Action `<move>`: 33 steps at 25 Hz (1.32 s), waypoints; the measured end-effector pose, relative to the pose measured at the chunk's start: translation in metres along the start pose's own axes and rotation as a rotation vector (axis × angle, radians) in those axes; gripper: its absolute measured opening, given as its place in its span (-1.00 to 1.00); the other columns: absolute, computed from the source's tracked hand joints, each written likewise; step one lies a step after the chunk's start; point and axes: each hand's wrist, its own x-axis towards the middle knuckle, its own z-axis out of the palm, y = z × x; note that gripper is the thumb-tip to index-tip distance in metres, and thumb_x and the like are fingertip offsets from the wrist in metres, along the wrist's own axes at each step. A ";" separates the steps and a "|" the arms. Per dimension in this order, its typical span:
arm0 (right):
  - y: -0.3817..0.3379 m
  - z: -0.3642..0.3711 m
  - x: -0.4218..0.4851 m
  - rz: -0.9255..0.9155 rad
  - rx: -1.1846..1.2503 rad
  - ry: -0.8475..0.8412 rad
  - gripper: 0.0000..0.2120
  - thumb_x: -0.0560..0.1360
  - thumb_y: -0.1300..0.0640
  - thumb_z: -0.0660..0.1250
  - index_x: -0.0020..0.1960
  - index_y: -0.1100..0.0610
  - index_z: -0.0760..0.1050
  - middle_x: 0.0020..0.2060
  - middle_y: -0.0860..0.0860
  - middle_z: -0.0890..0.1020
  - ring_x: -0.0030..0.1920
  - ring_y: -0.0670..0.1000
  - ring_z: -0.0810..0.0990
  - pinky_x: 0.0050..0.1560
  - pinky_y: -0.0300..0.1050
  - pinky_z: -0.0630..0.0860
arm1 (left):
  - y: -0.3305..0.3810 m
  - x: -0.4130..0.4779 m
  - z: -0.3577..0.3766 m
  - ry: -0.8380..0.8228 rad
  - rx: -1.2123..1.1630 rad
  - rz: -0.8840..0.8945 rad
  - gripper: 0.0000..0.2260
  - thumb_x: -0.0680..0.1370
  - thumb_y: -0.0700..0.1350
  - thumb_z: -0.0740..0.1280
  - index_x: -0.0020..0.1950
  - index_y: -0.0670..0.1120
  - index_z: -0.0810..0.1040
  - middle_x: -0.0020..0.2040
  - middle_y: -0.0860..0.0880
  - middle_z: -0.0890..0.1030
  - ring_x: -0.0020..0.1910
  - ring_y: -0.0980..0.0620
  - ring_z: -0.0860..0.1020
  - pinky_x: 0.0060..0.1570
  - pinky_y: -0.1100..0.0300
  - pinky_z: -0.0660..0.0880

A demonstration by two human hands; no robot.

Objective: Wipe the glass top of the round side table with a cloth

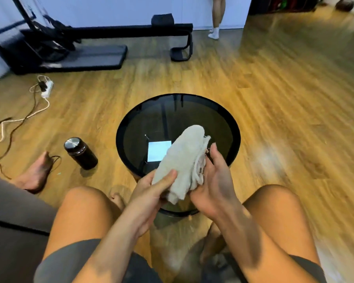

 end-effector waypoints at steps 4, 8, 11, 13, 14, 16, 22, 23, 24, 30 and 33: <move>-0.020 -0.014 -0.009 -0.102 -0.244 0.026 -0.55 0.59 -0.14 0.19 0.29 0.16 0.48 0.18 0.17 0.62 0.21 0.15 0.59 0.29 0.14 0.45 | 0.012 -0.008 0.002 0.017 0.056 0.049 -0.81 0.54 -0.10 0.36 0.10 -0.14 0.63 -0.15 -0.05 0.70 -0.25 0.11 0.63 -0.24 0.24 0.53; -0.031 -0.036 -0.007 -0.228 -0.319 0.039 -0.46 0.38 0.33 0.38 0.34 0.21 0.38 0.22 0.23 0.55 0.21 0.21 0.56 0.20 0.20 0.50 | 0.015 -0.004 -0.006 -0.019 -0.406 -0.137 -0.72 0.56 -0.03 0.33 0.17 -0.16 0.63 0.06 -0.11 0.68 -0.01 -0.01 0.65 -0.10 0.13 0.64; -0.037 -0.042 -0.013 -0.212 -0.266 -0.001 -0.50 0.42 0.47 0.23 0.34 0.21 0.39 0.18 0.26 0.53 0.21 0.24 0.51 0.27 0.23 0.44 | 0.004 -0.001 0.000 -0.132 -0.582 -0.232 -0.62 0.51 -0.13 0.36 0.30 -0.24 0.52 0.23 -0.22 0.60 0.19 -0.15 0.59 0.04 0.07 0.59; -0.051 -0.044 -0.017 -0.173 -0.313 0.034 -0.68 0.49 0.26 0.30 0.24 0.22 0.46 0.12 0.21 0.57 0.18 0.18 0.55 0.29 0.16 0.45 | -0.006 0.008 0.012 -0.134 -0.448 -0.203 -0.59 0.47 -0.24 0.39 0.32 -0.23 0.50 0.22 -0.22 0.61 0.19 -0.17 0.60 0.02 0.05 0.62; -0.062 -0.047 -0.019 -0.179 -0.428 0.080 -0.71 0.49 0.12 0.34 0.18 0.19 0.50 0.05 0.15 0.61 0.12 0.14 0.58 0.23 0.12 0.48 | -0.008 0.015 0.019 -0.104 -0.383 -0.188 -0.61 0.47 -0.27 0.39 0.31 -0.22 0.50 0.20 -0.21 0.62 0.17 -0.17 0.61 0.02 0.03 0.62; -0.087 -0.061 -0.019 -0.232 -0.796 0.190 -0.72 0.47 0.01 0.40 0.09 0.15 0.53 -0.08 0.09 0.65 -0.06 0.08 0.62 0.03 0.08 0.54 | -0.008 0.034 0.037 -0.067 -0.323 -0.177 -0.68 0.52 -0.29 0.35 0.28 -0.18 0.52 0.16 -0.18 0.65 0.13 -0.16 0.63 0.02 -0.05 0.63; -0.179 -0.171 -0.025 -0.311 -0.837 0.514 -0.86 0.48 0.36 0.38 -0.01 0.20 0.50 -0.23 0.14 0.63 -0.30 0.06 0.58 -0.33 -0.15 0.60 | -0.014 0.118 0.150 -0.199 0.015 -0.223 -0.68 0.51 -0.14 0.42 0.24 -0.11 0.49 0.12 -0.15 0.64 0.00 -0.08 0.68 -0.06 -0.02 0.64; -0.187 -0.193 -0.028 -0.311 -0.780 0.562 -0.85 0.48 0.38 0.36 0.01 0.20 0.49 -0.21 0.13 0.64 -0.29 0.05 0.61 -0.32 -0.16 0.60 | -0.022 0.134 0.170 -0.204 0.050 -0.238 -0.65 0.48 -0.17 0.45 0.24 -0.13 0.49 0.11 -0.14 0.65 -0.02 -0.05 0.69 -0.04 0.01 0.64; -0.190 -0.214 -0.030 -0.303 -0.732 0.613 -0.84 0.49 0.39 0.34 0.02 0.20 0.49 -0.20 0.12 0.66 -0.28 0.03 0.64 -0.31 -0.17 0.60 | -0.031 0.148 0.187 -0.199 0.080 -0.249 -0.62 0.46 -0.20 0.47 0.24 -0.15 0.49 0.10 -0.13 0.65 -0.03 -0.04 0.69 -0.01 0.03 0.64; -0.169 -0.357 -0.026 -0.180 -0.488 0.923 -0.75 0.50 0.39 0.34 0.15 0.24 0.45 -0.12 0.14 0.61 -0.29 -0.01 0.62 -0.25 -0.11 0.61 | -0.143 0.230 0.266 -0.136 0.382 -0.388 -0.73 0.47 -0.25 0.46 0.13 -0.08 0.52 0.08 -0.10 0.62 0.00 -0.10 0.64 -0.09 0.02 0.65; -0.143 -0.402 -0.009 0.013 -0.369 1.008 -0.60 0.52 0.34 0.35 0.31 0.19 0.34 -0.09 0.13 0.60 -0.25 0.00 0.64 -0.37 -0.23 0.59 | -0.186 0.252 0.265 -0.103 0.634 -0.495 -0.74 0.50 -0.12 0.42 0.15 -0.09 0.48 0.02 -0.15 0.61 -0.02 -0.15 0.62 -0.11 -0.02 0.62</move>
